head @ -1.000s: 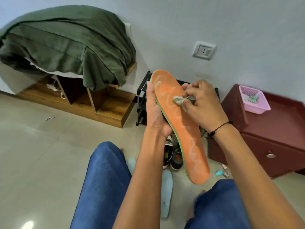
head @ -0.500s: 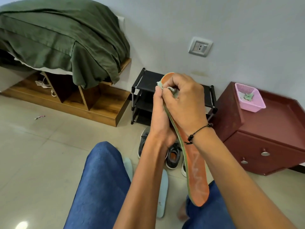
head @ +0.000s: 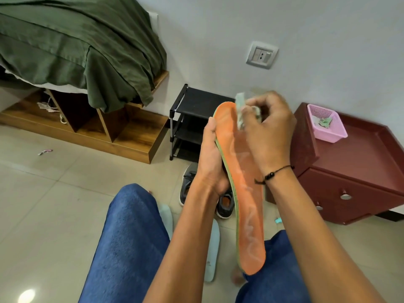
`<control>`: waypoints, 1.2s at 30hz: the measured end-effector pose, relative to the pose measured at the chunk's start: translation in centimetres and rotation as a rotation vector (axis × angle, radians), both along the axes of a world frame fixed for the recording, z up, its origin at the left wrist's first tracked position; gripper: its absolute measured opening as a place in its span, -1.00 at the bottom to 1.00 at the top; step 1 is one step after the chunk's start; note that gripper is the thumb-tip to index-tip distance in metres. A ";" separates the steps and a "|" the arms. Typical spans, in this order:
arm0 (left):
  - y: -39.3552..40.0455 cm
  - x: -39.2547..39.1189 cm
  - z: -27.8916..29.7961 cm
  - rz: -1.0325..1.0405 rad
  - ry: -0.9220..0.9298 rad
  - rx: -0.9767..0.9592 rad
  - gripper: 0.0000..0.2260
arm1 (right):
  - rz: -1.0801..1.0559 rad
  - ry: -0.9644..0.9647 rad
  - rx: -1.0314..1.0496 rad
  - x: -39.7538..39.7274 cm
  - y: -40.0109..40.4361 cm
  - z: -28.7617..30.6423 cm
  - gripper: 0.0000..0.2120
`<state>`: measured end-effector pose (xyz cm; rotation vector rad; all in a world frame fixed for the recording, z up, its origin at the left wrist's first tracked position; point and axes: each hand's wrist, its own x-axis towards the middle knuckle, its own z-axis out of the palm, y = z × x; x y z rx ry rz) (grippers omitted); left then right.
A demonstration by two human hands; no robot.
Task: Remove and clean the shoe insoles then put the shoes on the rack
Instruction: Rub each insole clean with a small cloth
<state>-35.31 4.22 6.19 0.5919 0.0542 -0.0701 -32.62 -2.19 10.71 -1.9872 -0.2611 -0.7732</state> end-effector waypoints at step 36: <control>-0.2 -0.8 -0.6 -0.116 0.034 0.065 -0.49 | -0.055 -0.103 -0.130 0.7 -0.5 -2.6 -0.92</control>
